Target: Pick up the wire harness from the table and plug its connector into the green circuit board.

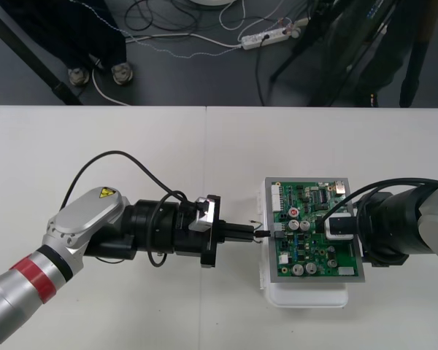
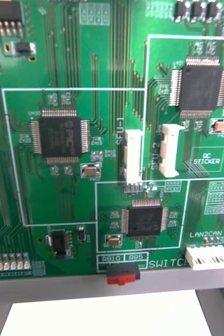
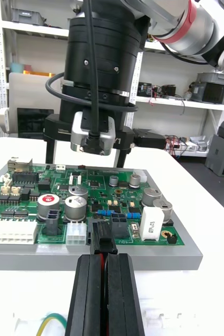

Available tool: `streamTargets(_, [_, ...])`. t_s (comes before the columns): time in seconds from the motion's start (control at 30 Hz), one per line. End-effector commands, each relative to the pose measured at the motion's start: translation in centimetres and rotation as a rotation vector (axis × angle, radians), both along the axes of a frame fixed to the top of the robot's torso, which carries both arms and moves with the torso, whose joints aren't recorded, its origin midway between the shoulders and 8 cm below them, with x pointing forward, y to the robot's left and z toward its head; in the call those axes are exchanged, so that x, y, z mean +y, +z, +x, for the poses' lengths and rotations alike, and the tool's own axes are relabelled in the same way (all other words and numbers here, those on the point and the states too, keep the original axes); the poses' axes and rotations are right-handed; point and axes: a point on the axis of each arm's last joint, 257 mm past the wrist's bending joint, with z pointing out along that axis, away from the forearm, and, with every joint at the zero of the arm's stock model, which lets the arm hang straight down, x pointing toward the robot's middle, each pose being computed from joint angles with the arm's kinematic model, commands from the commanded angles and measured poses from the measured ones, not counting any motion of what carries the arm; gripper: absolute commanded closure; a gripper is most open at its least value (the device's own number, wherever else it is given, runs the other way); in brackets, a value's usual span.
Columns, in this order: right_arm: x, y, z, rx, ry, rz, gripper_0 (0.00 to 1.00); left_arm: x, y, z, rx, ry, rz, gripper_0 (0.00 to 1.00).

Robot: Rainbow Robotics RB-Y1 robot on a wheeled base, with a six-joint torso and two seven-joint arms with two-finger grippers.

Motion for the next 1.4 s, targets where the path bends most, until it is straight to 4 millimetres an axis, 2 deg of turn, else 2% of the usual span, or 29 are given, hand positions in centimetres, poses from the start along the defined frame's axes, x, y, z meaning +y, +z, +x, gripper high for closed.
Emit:
streamTargets(0.03, [2.0, 1.2, 0.7, -0.037, 0.004, 0.032, 0.00, -2.0, 0.3, -1.3, 0.070, -0.007, -0.020, 1.00])
streamTargets(0.83, [2.5, 1.1, 0.6, -0.034, 0.015, 0.039, 0.00, -2.2, -0.3, -0.4, 0.083, 0.036, -0.006, 1.00])
streamTargets(1.03, [2.1, -0.2, 0.8, 0.003, -0.014, 0.048, 0.00, -2.7, -0.4, -0.7, 0.090, 0.034, -0.006, 1.00])
streamTargets(1.4, [2.3, 0.2, 1.2, -0.008, -0.004, 0.045, 0.00, -3.2, -0.5, -1.0, 0.093, 0.029, -0.009, 1.00])
